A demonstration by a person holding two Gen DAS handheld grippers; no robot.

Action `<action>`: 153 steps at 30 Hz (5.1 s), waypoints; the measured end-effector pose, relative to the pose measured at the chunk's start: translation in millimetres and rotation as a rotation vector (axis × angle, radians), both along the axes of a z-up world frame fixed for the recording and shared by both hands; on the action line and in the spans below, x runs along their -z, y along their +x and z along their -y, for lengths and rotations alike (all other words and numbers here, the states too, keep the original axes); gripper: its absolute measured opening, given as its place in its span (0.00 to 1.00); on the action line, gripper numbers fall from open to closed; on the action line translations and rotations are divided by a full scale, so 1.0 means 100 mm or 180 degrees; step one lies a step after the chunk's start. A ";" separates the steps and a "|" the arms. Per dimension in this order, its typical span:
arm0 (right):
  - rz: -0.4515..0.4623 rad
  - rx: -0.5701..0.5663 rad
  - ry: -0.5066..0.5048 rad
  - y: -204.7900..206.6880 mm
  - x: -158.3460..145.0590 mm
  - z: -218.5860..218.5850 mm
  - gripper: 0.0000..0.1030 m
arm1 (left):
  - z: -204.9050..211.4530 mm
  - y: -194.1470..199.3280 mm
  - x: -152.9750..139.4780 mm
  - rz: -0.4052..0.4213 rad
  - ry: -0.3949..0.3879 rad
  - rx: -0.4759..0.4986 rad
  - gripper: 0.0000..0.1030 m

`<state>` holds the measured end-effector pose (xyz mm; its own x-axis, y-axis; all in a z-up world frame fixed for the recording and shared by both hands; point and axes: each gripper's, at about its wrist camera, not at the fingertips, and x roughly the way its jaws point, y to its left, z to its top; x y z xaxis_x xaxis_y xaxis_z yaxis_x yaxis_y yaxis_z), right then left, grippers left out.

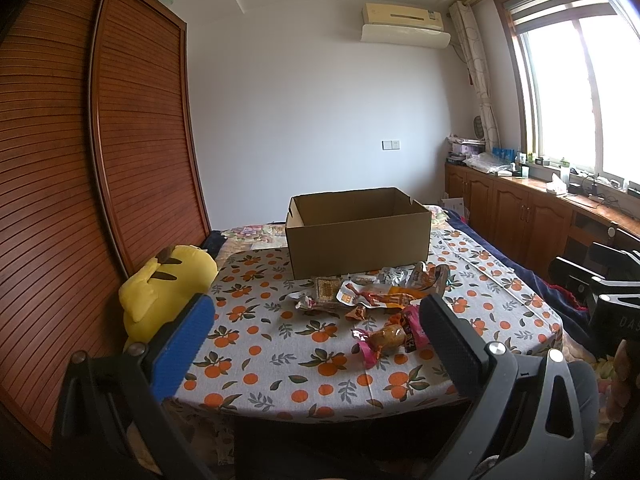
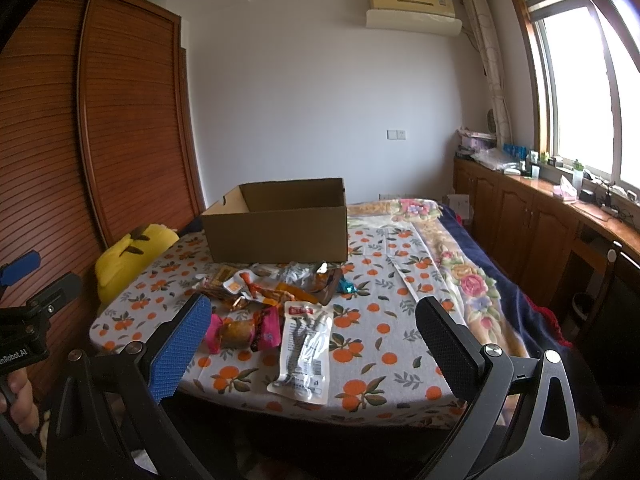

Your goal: Organize snacks

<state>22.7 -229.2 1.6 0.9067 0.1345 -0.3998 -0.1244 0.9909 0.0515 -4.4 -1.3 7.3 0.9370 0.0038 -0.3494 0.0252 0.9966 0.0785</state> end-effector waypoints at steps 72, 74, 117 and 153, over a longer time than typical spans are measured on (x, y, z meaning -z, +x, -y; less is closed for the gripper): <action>-0.1217 -0.0706 -0.0420 1.58 1.62 -0.11 0.64 | 0.70 2.06 1.49 -0.1664 0.0835 0.1718 0.96; -0.1210 -0.0709 -0.0411 1.58 1.61 -0.11 0.64 | 0.72 2.10 1.50 -0.1709 0.0835 0.1773 0.93; -0.1403 -0.0810 -0.0602 1.86 1.49 -0.27 0.50 | 0.30 1.94 1.47 -0.1636 -0.0342 0.1572 0.43; -0.0988 -0.0969 -0.0328 1.86 0.89 -0.32 0.50 | 0.03 2.04 0.96 -0.1006 -0.0551 0.1343 0.44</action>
<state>208.6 -196.9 -87.4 0.6668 0.3220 -0.6721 -0.4054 0.9135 0.0354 199.6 -3.8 -88.8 0.6942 -0.4317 -0.5760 0.4208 0.8926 -0.1618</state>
